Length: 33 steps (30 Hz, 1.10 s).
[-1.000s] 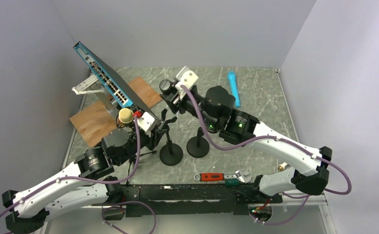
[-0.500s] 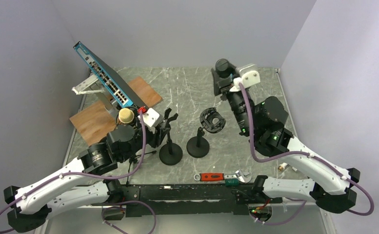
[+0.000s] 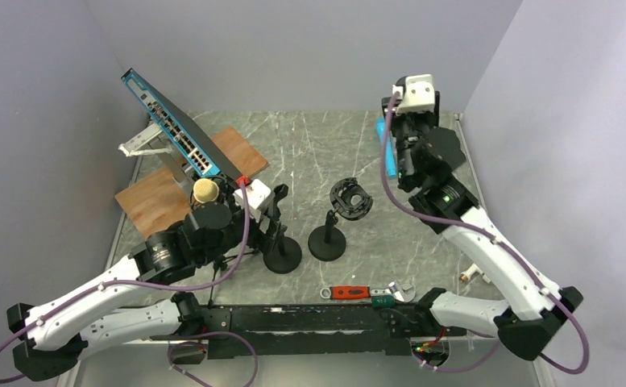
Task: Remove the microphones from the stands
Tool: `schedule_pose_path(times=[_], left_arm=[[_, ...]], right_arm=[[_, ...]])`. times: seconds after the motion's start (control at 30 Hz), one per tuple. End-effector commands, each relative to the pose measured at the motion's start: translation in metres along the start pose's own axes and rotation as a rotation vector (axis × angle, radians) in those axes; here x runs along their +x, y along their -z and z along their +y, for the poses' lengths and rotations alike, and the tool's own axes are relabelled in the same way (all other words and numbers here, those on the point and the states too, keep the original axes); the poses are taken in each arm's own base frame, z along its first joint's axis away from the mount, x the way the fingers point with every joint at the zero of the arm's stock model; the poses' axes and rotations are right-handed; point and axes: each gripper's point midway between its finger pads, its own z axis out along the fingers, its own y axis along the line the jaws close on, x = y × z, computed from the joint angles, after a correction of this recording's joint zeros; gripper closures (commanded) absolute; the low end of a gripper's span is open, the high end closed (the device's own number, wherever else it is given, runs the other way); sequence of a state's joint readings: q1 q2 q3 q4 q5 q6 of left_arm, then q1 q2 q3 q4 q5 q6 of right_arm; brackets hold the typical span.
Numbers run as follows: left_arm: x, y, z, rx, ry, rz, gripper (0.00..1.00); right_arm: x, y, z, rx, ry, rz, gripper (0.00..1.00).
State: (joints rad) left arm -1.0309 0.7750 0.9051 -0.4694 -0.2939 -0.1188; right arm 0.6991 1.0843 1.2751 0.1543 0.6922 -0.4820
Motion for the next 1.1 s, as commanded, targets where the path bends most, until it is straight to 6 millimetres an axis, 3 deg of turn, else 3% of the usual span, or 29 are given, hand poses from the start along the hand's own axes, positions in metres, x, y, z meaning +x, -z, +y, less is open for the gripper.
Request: schedule_pose_path(times=[0.0, 0.07, 0.27, 0.37, 0.4, 0.57, 0.77, 1.07], left_arm=[[-0.035, 0.018, -0.006, 0.051, 0.039, -0.06, 0.05], [-0.044, 0.022, -0.013, 0.092, 0.048, -0.075, 0.01], [-0.077, 0.04, -0.027, 0.187, 0.038, -0.129, 0.01], [-0.092, 0.05, -0.027, 0.199, 0.03, -0.148, 0.01], [-0.096, 0.053, -0.026, 0.2, 0.028, -0.156, 0.01], [-0.117, 0.07, -0.026, 0.223, 0.025, -0.216, 0.01], [-0.135, 0.082, -0.026, 0.244, 0.014, -0.29, 0.01], [-0.133, 0.071, -0.008, 0.138, -0.107, -0.317, 0.0]], right_arm=[[0.035, -0.029, -0.008, 0.079, 0.068, 0.129, 1.0], [0.063, -0.045, -0.01, 0.092, 0.092, 0.22, 1.0], [0.155, -0.082, 0.004, 0.05, 0.112, 0.502, 1.0], [0.209, -0.094, 0.017, 0.0, 0.065, 0.667, 1.0], [0.24, -0.093, 0.024, -0.033, 0.069, 0.768, 1.0], [0.323, -0.101, 0.029, -0.061, 0.003, 1.075, 1.0], [0.367, -0.112, 0.019, -0.002, -0.01, 1.155, 1.0], [0.427, -0.142, 0.014, -0.058, -0.164, 1.148, 1.0]])
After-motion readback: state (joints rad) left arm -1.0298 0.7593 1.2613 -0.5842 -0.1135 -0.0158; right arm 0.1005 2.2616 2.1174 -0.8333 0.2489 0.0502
